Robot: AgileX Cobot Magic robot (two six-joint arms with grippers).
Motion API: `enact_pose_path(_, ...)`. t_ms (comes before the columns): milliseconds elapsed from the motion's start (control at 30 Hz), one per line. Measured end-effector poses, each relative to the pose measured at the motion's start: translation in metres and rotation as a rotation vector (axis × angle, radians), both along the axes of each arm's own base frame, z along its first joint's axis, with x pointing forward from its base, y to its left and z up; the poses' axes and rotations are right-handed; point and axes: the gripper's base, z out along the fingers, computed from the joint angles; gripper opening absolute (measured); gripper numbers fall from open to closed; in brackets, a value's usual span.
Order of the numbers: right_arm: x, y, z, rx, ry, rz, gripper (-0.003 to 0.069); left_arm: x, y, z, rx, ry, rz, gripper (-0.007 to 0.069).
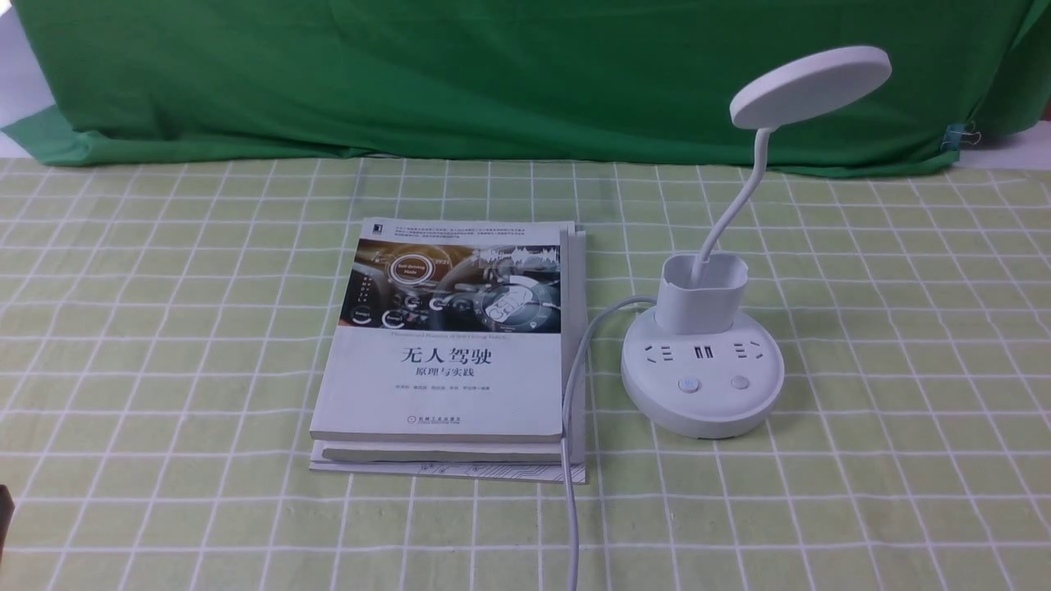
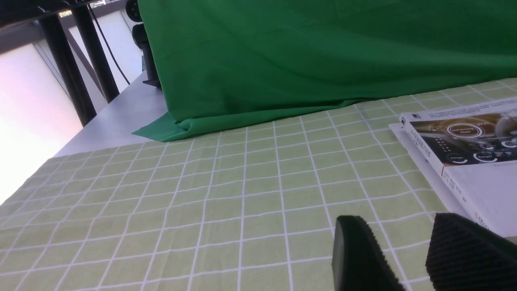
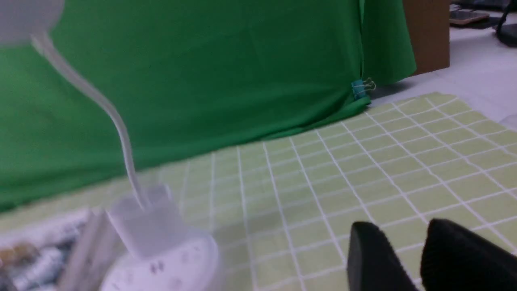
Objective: Turn on the table lamp on the green coffee tablecloth with your hand.
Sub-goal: 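Press the button on the base of the white desk lamp with the right gripper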
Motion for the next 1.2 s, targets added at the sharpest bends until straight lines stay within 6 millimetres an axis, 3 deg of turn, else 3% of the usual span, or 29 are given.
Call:
enact_pose_path(167, 0.0, -0.001, 0.007, 0.263, -0.088, -0.002, 0.0244, 0.0, 0.0, 0.0, 0.0, 0.0, 0.0, 0.0241)
enact_pose_path(333, 0.0, -0.001, 0.01, 0.302, -0.121, -0.001, 0.0221, 0.0, 0.0, 0.0, 0.0, 0.0, 0.0, 0.0241)
enact_pose_path(500, 0.0, 0.001, 0.012, 0.263, -0.039, 0.015, 0.0119, 0.0, 0.0, 0.0, 0.0, 0.0, 0.0, 0.0241)
enact_pose_path(567, 0.003, 0.004, 0.033, 0.169, 0.059, 0.062, 0.0066, 0.0, 0.0, 0.0, 0.0, 0.0, 0.0, 0.0241)
enact_pose_path(700, 0.017, 0.014, 0.075, -0.023, 0.321, 0.189, 0.0048, 0.0, 0.0, 0.0, 0.0, 0.0, 0.0, 0.0241)
enact_pose_path(867, 0.058, 0.027, 0.092, -0.219, 0.736, 0.352, 0.0048, 0.0, 0.0, 0.0, 0.0, 0.0, 0.0, 0.0241)
enact_pose_path(900, 0.06, 0.028, 0.092, -0.219, 0.75, 0.355, 0.0048, 0.0, 0.0, 0.0, 0.0, 0.0, 0.0, 0.0241)
enact_pose_path(933, 0.076, 0.031, 0.093, -0.265, 0.836, 0.393, 0.0048, 0.0, 0.0, 0.0, 0.0, 0.0, 0.0, 0.0241)
enact_pose_path(1200, 0.155, 0.047, 0.069, -0.332, 1.055, 0.498, 0.003, 0.0, 0.0, 0.0, 0.0, 0.0, 0.0, 0.0241)
